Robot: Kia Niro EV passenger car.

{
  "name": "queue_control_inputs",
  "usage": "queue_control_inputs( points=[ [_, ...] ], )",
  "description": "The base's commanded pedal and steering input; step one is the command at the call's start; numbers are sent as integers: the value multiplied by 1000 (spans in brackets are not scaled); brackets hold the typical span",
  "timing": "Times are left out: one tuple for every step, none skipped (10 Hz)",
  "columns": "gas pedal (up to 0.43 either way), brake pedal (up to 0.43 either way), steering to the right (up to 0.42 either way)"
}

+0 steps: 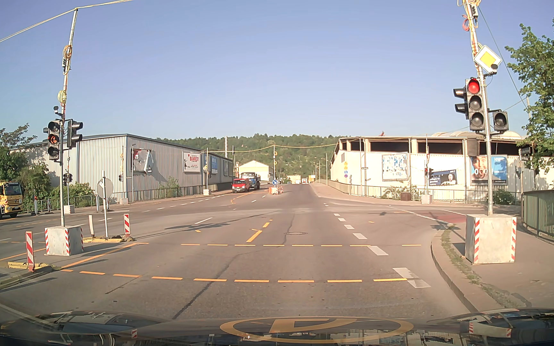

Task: Follow the waypoints while adhering to traffic rules and regulations

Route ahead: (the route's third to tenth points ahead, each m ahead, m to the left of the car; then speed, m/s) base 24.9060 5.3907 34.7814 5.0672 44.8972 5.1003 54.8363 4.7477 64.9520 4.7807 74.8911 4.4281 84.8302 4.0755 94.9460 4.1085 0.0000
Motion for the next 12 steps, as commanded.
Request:
queue_control_inputs(
  points=[
    [0,299,-3],
    [0,299,-3],
    [0,299,-3],
    [0,299,-3],
    [0,299,-3],
    [0,299,-3],
    [0,299,-3],
    [0,299,-3],
    [0,299,-3],
    [0,299,-3],
    [0,299,-3],
    [0,299,-3]
  ],
)
